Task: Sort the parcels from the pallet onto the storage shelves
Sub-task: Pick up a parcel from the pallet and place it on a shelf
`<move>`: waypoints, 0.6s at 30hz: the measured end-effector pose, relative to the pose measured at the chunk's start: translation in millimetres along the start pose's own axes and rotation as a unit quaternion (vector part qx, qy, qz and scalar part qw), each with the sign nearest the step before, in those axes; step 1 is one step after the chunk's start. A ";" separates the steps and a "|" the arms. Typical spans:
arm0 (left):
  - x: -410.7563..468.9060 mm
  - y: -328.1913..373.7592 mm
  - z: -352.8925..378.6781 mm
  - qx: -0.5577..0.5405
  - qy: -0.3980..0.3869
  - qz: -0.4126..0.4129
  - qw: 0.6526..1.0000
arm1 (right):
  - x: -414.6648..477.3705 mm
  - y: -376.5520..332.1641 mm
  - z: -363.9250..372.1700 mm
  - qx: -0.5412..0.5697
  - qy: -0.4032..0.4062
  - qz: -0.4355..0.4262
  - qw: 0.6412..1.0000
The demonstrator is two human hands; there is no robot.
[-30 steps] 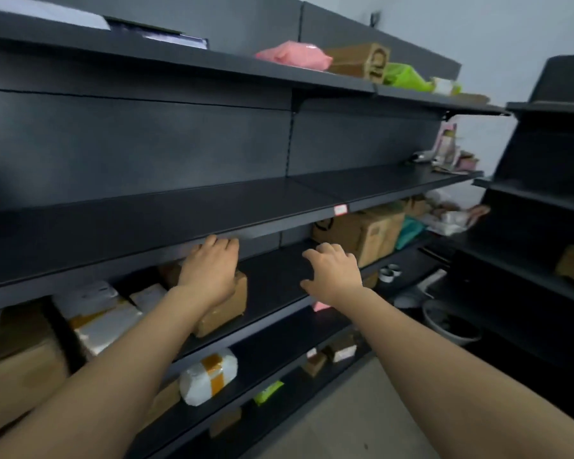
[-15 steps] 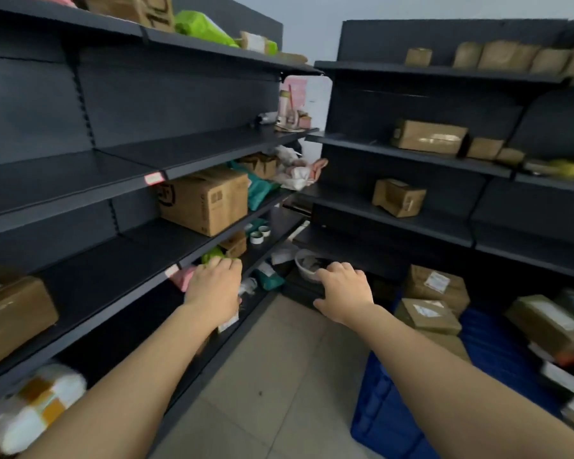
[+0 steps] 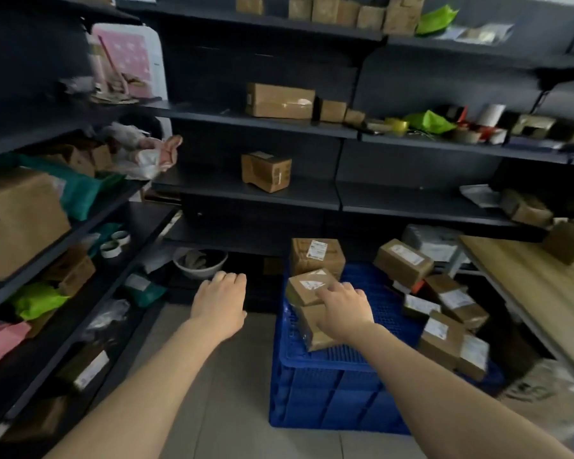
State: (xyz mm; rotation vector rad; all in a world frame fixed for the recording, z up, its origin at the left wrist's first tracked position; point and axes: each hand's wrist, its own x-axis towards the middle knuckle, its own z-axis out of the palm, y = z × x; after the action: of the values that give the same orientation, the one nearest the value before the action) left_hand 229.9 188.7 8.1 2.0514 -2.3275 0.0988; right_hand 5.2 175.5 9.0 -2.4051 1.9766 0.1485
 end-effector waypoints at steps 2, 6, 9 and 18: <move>27.9 15.8 10.5 -0.011 -0.011 0.022 1.000 | 13.9 20.8 6.9 0.005 -0.019 0.024 1.000; 77.5 43.9 34.0 -0.014 -0.035 0.065 0.997 | 41.4 55.5 27.0 0.013 -0.058 0.061 0.996; 109.7 63.5 54.0 -0.024 -0.065 0.086 0.994 | 60.2 78.3 45.0 0.021 -0.083 0.084 0.993; 214.3 109.7 124.9 -0.044 -0.149 0.098 0.983 | 141.6 149.4 103.6 0.039 -0.150 0.092 0.984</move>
State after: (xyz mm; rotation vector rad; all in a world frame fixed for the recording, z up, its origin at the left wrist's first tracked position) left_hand 95.9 -18.7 -104.0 1.9037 -2.6471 -0.3217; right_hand -120.1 16.2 -100.5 -2.0115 2.0144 0.4035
